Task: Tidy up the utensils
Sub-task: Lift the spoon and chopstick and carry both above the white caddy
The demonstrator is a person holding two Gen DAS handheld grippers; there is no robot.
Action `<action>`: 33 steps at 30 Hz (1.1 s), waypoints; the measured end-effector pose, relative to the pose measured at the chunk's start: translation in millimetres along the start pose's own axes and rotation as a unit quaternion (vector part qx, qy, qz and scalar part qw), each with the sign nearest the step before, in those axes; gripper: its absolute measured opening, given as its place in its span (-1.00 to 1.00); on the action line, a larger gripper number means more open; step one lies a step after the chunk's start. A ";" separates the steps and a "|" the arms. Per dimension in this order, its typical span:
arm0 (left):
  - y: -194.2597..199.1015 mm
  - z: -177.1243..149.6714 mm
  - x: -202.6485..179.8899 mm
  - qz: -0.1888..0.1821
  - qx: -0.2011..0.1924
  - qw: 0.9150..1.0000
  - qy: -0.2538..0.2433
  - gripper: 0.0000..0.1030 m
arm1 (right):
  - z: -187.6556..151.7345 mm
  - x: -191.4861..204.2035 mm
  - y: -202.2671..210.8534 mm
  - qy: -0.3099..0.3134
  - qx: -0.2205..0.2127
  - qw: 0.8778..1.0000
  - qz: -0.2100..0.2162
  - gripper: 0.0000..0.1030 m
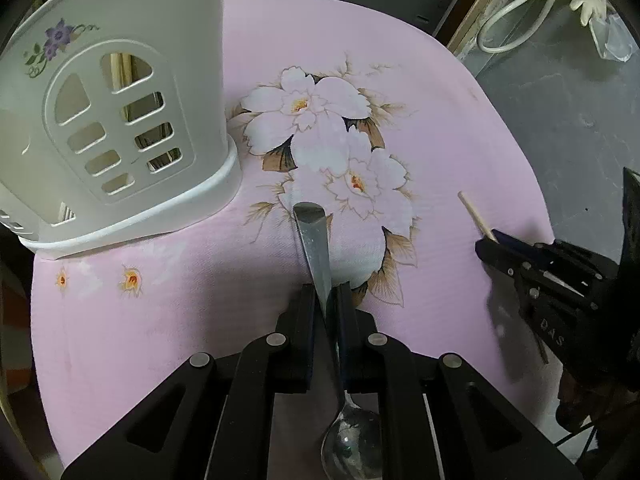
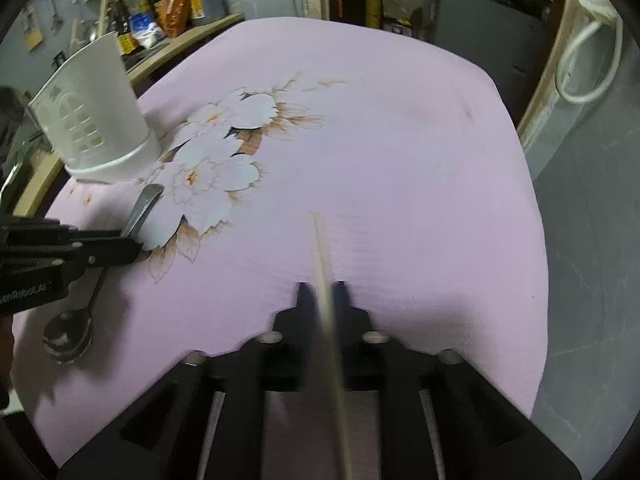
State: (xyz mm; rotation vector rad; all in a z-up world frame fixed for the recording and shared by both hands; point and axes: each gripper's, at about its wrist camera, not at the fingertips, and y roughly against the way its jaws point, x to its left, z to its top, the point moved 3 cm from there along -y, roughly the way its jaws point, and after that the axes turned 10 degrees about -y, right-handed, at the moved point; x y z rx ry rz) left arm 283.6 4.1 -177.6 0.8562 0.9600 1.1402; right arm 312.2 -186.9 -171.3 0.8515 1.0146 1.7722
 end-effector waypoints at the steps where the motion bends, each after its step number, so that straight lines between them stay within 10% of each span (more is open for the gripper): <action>1: 4.3 -3.6 4.7 -0.004 -0.002 1.000 0.007 -0.87 | 1.2 -2.8 0.6 -0.011 0.001 1.000 0.006 -0.92; 12: 51.3 -31.7 10.9 -0.019 -0.108 0.993 0.038 -0.93 | -4.2 -17.4 36.8 -0.099 -0.071 0.984 0.130 -0.95; 33: 74.6 -49.8 -8.6 0.020 -0.197 0.979 0.046 -0.94 | 3.4 -5.8 62.0 -0.128 -0.148 0.965 0.174 -0.95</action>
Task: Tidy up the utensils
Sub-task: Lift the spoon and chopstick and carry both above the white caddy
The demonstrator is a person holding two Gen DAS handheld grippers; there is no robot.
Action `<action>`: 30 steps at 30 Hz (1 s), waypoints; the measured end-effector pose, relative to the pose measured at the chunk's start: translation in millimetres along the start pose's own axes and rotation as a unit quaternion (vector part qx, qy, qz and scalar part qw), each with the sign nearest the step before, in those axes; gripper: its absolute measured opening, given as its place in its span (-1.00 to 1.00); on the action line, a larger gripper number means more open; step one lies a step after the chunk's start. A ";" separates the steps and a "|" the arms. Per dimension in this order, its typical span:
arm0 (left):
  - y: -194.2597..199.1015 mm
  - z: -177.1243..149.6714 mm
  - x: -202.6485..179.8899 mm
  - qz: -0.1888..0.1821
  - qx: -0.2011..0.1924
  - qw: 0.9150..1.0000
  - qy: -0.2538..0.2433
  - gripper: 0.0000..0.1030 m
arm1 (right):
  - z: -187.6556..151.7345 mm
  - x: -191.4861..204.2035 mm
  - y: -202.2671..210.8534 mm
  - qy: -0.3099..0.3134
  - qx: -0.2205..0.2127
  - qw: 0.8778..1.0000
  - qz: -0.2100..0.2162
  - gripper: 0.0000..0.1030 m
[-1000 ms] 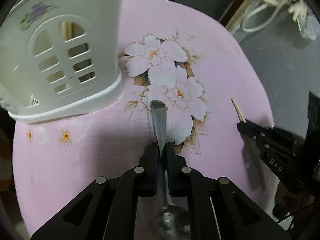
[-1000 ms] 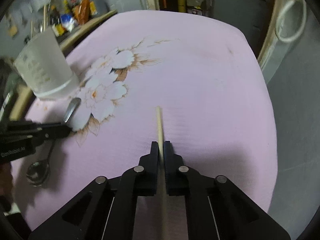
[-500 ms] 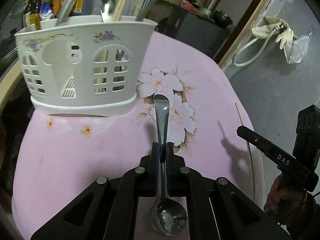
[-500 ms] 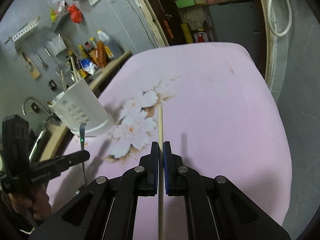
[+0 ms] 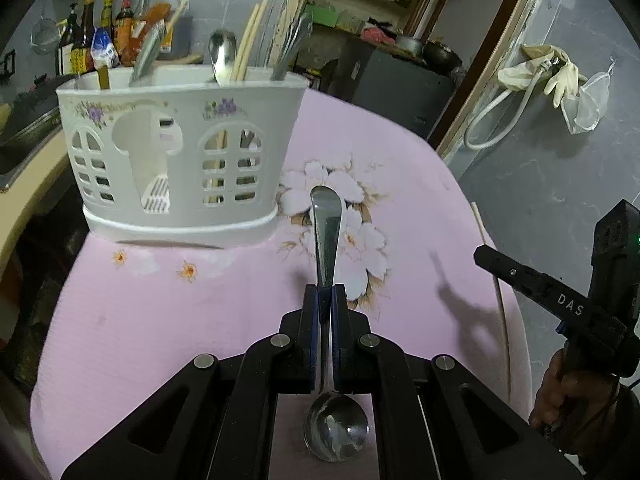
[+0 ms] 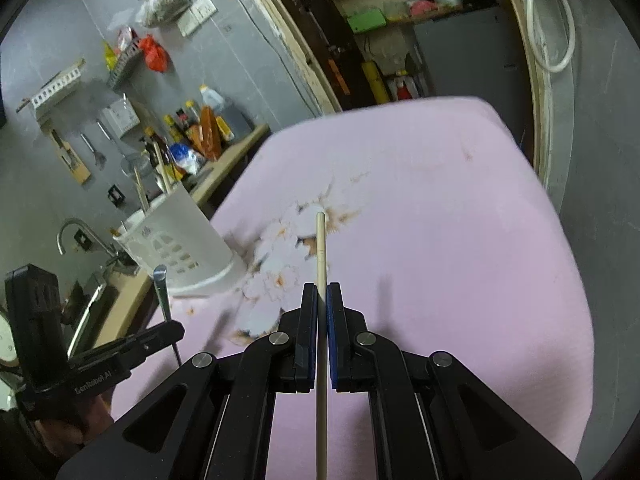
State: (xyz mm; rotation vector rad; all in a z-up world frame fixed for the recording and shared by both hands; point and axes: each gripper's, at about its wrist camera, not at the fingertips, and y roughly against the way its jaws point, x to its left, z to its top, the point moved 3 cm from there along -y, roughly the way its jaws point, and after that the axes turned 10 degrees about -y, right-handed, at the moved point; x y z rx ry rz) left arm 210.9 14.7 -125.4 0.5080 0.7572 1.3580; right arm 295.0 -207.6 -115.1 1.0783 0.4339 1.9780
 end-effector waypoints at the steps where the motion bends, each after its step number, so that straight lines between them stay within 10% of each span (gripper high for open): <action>1: 2.2 2.0 0.1 0.002 -0.007 1.000 -0.002 -0.94 | 1.9 0.6 1.7 0.001 -0.006 1.000 0.001 -0.95; 17: 25.3 38.4 9.6 0.032 -0.080 0.996 -0.012 -1.00 | 29.5 36.5 12.3 0.012 -0.075 0.996 0.052 -0.95; 30: 90.9 97.5 46.1 0.069 -0.125 0.989 -0.024 -1.00 | 80.8 132.4 20.5 0.084 -0.203 0.967 0.133 -0.95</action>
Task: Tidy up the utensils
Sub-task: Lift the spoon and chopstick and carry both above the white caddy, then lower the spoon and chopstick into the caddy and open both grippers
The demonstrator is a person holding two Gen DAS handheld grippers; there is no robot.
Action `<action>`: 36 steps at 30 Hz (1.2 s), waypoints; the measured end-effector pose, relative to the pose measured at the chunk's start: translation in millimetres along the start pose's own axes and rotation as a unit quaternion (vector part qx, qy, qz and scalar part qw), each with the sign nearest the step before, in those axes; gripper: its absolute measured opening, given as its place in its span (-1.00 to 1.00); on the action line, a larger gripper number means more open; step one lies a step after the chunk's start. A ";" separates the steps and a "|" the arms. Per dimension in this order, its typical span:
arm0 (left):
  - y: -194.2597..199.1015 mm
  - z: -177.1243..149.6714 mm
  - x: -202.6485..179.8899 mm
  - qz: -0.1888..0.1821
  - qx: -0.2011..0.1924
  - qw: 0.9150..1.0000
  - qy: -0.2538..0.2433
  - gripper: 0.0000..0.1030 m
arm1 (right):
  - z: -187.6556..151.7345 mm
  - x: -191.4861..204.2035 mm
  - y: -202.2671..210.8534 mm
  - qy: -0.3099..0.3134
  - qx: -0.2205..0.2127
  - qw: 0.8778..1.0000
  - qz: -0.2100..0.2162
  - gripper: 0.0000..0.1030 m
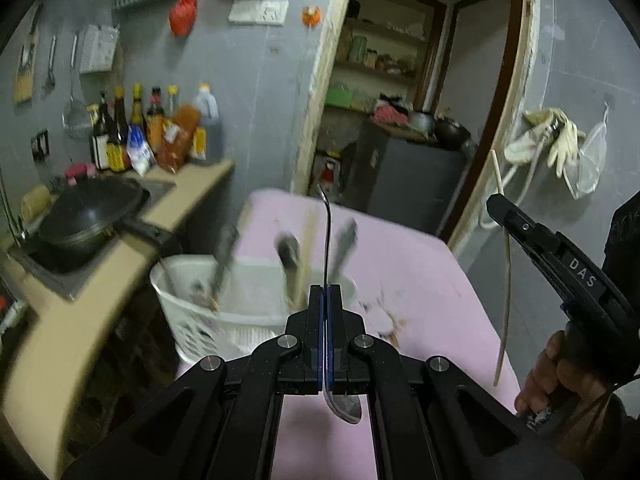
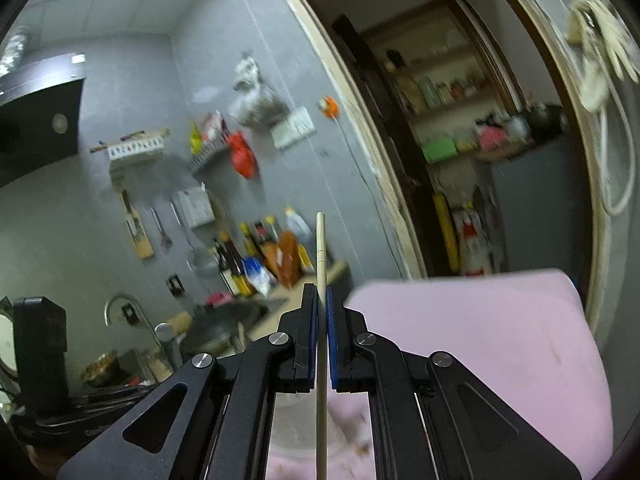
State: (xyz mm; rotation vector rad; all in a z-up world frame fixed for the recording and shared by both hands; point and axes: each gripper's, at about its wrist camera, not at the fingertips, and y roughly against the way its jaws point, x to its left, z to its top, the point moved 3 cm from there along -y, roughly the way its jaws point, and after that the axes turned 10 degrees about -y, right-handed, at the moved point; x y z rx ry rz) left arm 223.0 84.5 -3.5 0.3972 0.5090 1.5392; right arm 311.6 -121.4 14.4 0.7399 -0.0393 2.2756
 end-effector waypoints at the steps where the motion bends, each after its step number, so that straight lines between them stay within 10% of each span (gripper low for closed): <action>1: 2.0 5.4 6.5 0.003 -0.004 1.000 0.001 -1.00 | 3.4 6.5 -6.4 0.003 -0.008 1.000 0.006 -0.95; 11: 4.8 49.0 98.0 0.044 -0.039 0.998 0.021 -1.00 | 14.6 49.4 -65.0 -0.025 -0.082 0.996 0.031 -0.95; 20: -22.8 38.6 134.5 0.052 -0.028 0.998 0.031 -1.00 | -14.8 62.5 -96.6 0.002 -0.159 0.985 -0.066 -0.95; 36: -47.8 14.2 130.0 0.041 -0.010 0.999 0.005 -1.00 | -64.9 60.8 -116.9 0.045 -0.135 0.978 -0.151 -0.94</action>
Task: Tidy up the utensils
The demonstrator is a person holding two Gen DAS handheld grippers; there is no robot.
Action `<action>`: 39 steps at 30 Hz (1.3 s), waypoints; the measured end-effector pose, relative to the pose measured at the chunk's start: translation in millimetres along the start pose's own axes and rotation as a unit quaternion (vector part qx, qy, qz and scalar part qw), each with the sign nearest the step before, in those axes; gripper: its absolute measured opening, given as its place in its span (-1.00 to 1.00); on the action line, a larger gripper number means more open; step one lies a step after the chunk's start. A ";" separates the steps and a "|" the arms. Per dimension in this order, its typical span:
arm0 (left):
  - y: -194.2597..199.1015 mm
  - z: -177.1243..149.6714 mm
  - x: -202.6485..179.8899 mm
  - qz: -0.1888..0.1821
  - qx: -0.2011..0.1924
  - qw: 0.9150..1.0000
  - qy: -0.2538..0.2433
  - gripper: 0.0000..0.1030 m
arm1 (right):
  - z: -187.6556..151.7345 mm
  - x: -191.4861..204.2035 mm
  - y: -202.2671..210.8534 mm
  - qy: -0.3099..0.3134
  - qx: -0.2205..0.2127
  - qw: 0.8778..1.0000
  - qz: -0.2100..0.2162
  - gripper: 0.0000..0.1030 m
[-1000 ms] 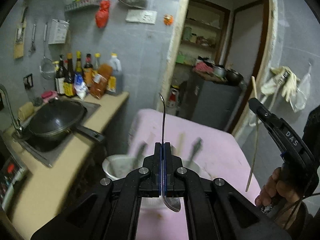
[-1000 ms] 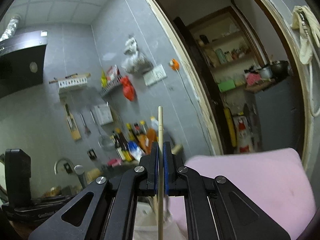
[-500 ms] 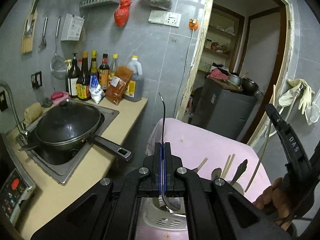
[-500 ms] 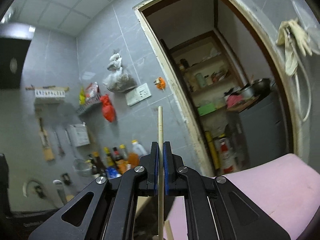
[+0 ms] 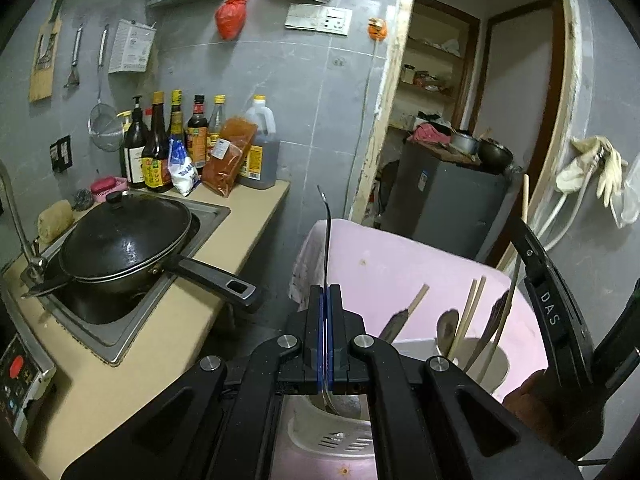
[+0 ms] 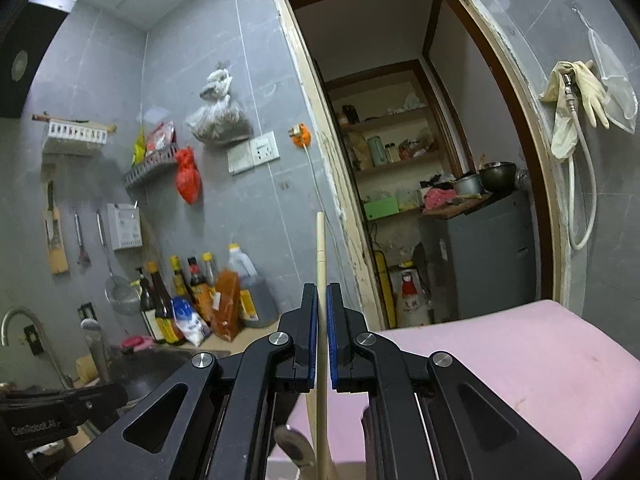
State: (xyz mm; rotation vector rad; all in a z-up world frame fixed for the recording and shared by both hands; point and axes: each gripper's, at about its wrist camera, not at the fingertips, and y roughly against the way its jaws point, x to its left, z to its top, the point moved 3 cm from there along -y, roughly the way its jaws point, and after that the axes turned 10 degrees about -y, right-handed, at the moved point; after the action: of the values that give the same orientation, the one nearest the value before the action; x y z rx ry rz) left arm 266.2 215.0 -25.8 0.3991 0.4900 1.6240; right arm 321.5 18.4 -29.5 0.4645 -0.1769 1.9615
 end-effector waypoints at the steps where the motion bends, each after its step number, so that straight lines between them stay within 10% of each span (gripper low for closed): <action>1: -1.6 -2.2 -2.2 -0.002 0.003 1.000 -0.005 -1.00 | -1.5 -0.9 1.6 0.001 0.006 1.000 -0.001 -0.94; 21: 11.0 -13.9 -16.4 -0.098 0.030 0.995 0.004 -0.50 | -0.7 -8.8 54.8 0.008 0.082 0.997 -0.013 -0.53; 30: 33.5 -1.5 -26.8 -0.098 0.005 0.995 -0.010 0.18 | 27.7 -15.8 78.4 0.004 0.069 0.997 -0.031 0.19; 34: 50.1 1.9 -34.2 -0.077 -0.015 0.997 -0.019 0.78 | 39.4 -22.2 94.1 0.011 0.068 0.997 -0.042 0.60; 39: 71.3 2.1 -47.1 -0.058 -0.035 0.997 -0.028 0.82 | 51.6 -38.1 116.4 0.016 0.071 0.996 -0.057 1.00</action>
State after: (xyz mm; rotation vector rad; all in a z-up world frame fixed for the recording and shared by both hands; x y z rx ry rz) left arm 212.3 162.8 15.2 0.3556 0.4055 1.5104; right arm 242.8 -80.3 12.3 0.5249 0.0096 1.8752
